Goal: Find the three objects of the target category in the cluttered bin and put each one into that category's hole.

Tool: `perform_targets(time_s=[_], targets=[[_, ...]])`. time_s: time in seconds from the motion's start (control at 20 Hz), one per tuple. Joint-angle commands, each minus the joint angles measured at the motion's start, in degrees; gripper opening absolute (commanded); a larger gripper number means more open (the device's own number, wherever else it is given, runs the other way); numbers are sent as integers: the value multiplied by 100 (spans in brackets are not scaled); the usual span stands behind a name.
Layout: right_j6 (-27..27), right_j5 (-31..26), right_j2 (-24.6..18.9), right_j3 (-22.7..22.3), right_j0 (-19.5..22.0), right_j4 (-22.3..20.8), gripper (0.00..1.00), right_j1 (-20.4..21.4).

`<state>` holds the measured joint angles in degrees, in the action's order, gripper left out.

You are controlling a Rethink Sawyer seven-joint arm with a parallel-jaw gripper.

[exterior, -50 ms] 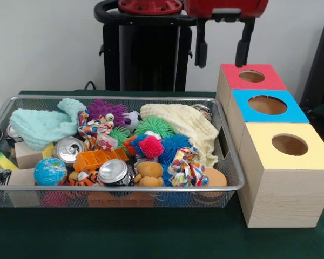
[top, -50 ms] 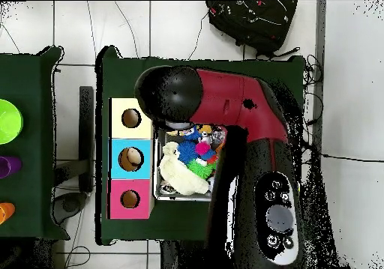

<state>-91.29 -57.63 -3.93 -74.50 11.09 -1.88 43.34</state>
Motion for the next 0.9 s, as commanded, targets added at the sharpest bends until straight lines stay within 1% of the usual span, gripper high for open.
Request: perform_targets(time_s=[0.05, 0.25, 0.4, 0.8, 0.9], targets=[[-98, 408, -484, -133, -22, -212, 100, -618], [-307, 689, -494, -314, -22, -96, 100, -816], [-410, 862, -474, -410, -42, -55, 100, -882], [-485, 1187, -489, -523, -37, 48, 100, -1067], [-506, 1355, -492, -641, -43, 46, 100, -1055]])
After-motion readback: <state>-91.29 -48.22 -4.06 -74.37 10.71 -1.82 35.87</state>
